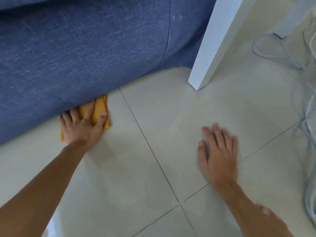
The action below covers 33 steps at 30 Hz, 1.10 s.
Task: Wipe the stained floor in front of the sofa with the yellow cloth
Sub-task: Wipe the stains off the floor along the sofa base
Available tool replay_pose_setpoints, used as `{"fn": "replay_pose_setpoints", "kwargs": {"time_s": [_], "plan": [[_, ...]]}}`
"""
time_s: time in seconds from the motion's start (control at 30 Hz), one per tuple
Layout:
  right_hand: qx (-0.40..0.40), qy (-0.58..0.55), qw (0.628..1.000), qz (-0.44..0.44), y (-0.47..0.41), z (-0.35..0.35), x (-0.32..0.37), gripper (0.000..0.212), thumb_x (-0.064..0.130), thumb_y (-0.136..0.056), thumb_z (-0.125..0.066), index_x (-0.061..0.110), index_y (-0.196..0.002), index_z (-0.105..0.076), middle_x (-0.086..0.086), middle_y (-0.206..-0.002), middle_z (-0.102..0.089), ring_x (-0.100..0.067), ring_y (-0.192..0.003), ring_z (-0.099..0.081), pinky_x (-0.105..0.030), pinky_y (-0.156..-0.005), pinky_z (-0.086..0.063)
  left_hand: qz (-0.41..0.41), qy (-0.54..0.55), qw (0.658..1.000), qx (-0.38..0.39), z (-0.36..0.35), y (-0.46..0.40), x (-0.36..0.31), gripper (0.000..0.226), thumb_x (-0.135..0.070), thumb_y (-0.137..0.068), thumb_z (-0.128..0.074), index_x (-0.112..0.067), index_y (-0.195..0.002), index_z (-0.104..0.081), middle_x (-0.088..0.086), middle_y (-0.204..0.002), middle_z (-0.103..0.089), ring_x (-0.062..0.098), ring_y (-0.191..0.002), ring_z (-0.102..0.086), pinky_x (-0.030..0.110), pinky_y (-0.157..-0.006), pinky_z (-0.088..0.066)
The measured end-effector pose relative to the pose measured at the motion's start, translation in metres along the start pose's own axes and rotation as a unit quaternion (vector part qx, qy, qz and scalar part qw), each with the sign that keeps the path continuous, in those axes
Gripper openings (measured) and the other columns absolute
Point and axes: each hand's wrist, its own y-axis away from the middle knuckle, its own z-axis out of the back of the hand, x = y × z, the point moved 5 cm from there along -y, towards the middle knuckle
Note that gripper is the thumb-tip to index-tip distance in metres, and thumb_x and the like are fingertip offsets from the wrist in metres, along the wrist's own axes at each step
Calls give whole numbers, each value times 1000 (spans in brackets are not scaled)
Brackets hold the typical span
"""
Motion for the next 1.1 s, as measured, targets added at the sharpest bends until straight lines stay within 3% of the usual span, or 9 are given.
{"fn": "replay_pose_setpoints", "kwargs": {"time_s": [0.07, 0.17, 0.23, 0.33, 0.47, 0.57, 0.73, 1.1], "plan": [[0, -9, 1000, -4, 0, -1, -1, 52, 39, -95, -38, 24, -142, -51, -9, -155, -45, -36, -143, -39, -58, -121, -20, 29, 17, 999, 22, 3, -32, -39, 79, -76, -85, -6, -36, -154, -16, 24, -160, -16, 46, -146, -14, 55, -120, -3], [-2, -21, 1000, -5, 1, -3, -3, 51, 39, -95, -40, 24, -142, -52, -8, -155, -46, -34, -144, -38, -57, -121, -20, -14, 21, 999, 48, 8, -50, -114, 79, -74, -87, -8, -33, -154, -14, 22, -160, -19, 43, -147, -17, 55, -120, -6], [0, -30, 1000, -3, -1, -3, -4, 50, 39, -95, -40, 25, -141, -53, -7, -155, -46, -33, -144, -38, -57, -121, -20, -81, 14, 996, 29, 10, -40, -167, 76, -75, -85, -8, -41, -153, -5, 21, -162, -13, 45, -147, -13, 56, -120, -3], [-2, -69, 998, -14, -3, -3, -7, 51, 39, -95, -37, 23, -141, -55, -5, -154, -48, -30, -144, -39, -55, -123, -18, -219, 6, 976, 20, 1, 6, -237, 74, -77, -82, -5, -49, -151, 0, 16, -164, 6, 46, -148, 8, 57, -119, 4], [-33, -238, 969, -63, -4, 7, -13, 54, 38, -96, -36, 12, -140, -54, -10, -148, -54, -24, -140, -46, -57, -120, -24, -382, 12, 923, 44, -16, 95, -273, 72, -75, -84, -14, -50, -151, -7, 16, -163, 13, 45, -147, 17, 57, -119, 6], [-30, -314, 944, -98, -8, 19, -12, 58, 42, -94, -36, 13, -140, -54, -13, -147, -54, -28, -137, -48, -56, -117, -31, -437, 40, 898, 43, -22, 154, -252, 70, -74, -85, -21, -50, -150, -12, 15, -164, 13, 42, -148, 18, 55, -120, 4], [-9, -212, 976, -42, -5, 26, 13, 58, 44, -94, -34, 15, -139, -55, -17, -149, -51, -38, -137, -43, -53, -117, -30, -417, 51, 907, 43, -24, 201, -173, 69, -75, -86, -27, -53, -149, -12, 11, -164, 17, 37, -148, 23, 53, -121, 5], [52, -192, 970, 140, 96, 8, 173, 55, 44, -93, -39, 15, -135, -60, -13, -148, -54, -38, -138, -47, -56, -115, -32, -148, 70, 987, -11, -27, 241, 78, 67, -78, -85, -30, -56, -147, -16, 7, -166, 2, 36, -152, 5, 51, -121, -9]]}}
